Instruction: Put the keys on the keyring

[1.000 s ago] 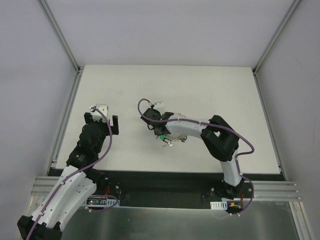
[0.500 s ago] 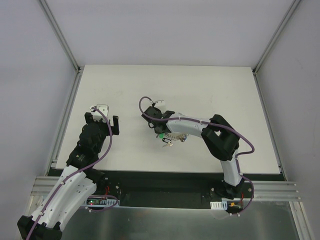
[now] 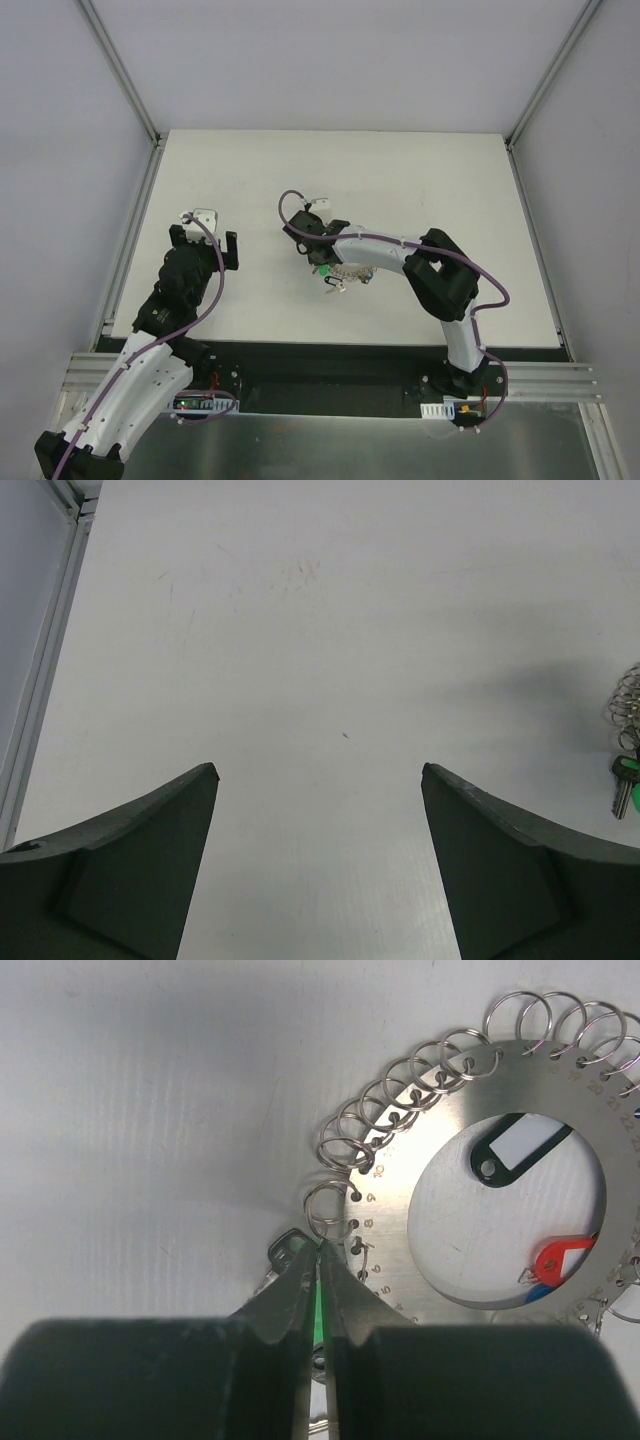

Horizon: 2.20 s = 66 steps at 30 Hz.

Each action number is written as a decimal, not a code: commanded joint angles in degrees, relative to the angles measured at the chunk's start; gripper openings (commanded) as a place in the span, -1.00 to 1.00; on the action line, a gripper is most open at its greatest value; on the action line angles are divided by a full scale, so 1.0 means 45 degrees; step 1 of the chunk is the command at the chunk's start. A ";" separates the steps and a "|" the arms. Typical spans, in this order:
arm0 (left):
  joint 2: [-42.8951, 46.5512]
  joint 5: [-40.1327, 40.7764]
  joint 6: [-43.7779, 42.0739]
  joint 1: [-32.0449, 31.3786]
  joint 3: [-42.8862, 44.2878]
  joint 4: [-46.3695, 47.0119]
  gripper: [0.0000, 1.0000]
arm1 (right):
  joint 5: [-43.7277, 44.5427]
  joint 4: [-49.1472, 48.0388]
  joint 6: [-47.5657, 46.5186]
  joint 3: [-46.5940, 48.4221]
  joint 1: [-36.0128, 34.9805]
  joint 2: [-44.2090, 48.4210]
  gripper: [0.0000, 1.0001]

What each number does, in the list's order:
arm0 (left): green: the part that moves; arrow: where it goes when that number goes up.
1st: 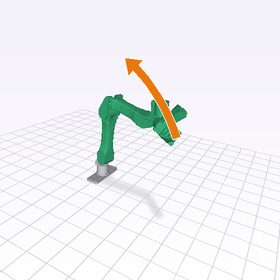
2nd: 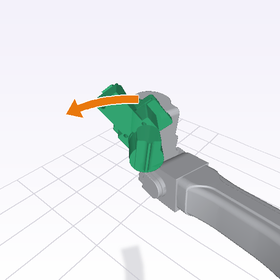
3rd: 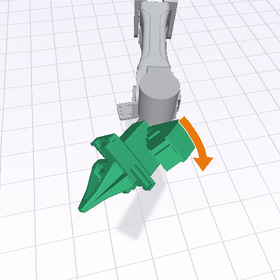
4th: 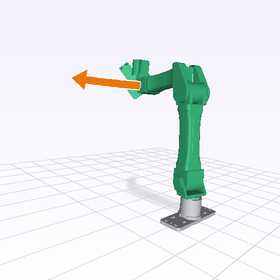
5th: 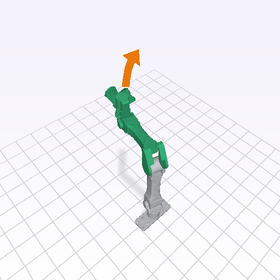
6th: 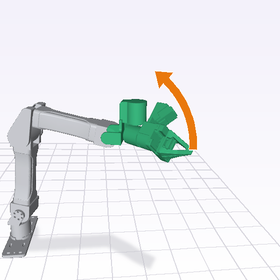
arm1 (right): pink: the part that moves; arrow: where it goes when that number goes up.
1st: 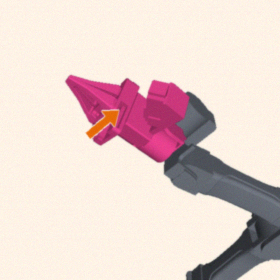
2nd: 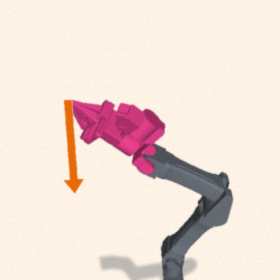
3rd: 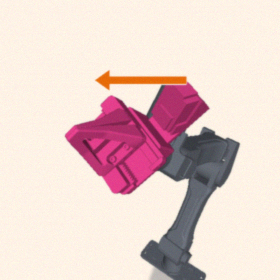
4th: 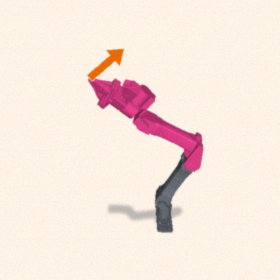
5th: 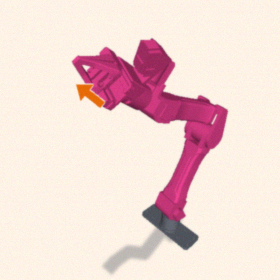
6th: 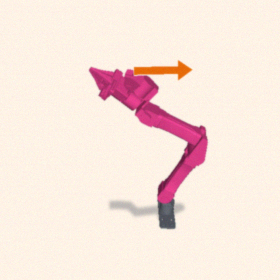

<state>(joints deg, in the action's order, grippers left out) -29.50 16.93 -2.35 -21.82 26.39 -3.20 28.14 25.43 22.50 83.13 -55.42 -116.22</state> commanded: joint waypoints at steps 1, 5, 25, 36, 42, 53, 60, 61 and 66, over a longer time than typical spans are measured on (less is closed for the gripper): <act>-0.0008 -0.0246 -0.0005 -0.0150 -0.0103 0.0516 0.66 | 0.0348 -0.0143 0.0078 0.0393 0.0030 0.0378 -0.91; -0.0047 -0.0324 -0.0005 -0.0150 -0.0103 0.0516 0.66 | 0.0212 -0.0143 0.0136 0.0257 0.0108 0.0340 -0.98; -0.1372 -0.5285 -0.0689 -0.0150 -0.0123 0.1414 0.66 | -0.4065 -0.1609 -0.2031 -0.2282 0.0947 0.4030 -0.98; -0.1396 -0.3274 -0.0533 -0.0150 -0.0142 0.1434 0.67 | -0.2310 -0.0378 -0.0469 -0.0566 0.0538 0.2352 -0.49; -0.1200 -0.3117 -0.0474 -0.0150 -0.0162 0.1376 0.67 | -0.1645 0.0051 -0.0118 0.0217 0.0421 0.1083 -0.49; -0.0965 -0.2961 -0.0416 -0.0150 -0.0162 0.1278 0.67 | -0.1137 0.0442 0.0195 0.0549 0.0382 0.0262 -0.52; -0.0887 -0.2961 -0.0396 -0.0189 -0.0162 0.1239 0.67 | -0.1097 0.0462 0.0273 0.0569 0.0401 -0.0031 -0.57; -0.0906 -0.2961 -0.0396 -0.0209 -0.0162 0.1239 0.67 | -0.1039 0.0443 0.0312 0.0550 0.0382 -0.0032 -0.58; -0.0906 -0.2981 -0.0376 -0.0248 -0.0162 0.1239 0.67 | -0.0922 0.0326 0.0332 0.0452 0.0401 -0.0032 -0.68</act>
<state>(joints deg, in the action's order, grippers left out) -34.35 2.57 -4.27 -22.22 25.87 1.04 22.17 26.20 22.74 83.42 -53.41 -116.11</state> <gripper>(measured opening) 0.834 0.174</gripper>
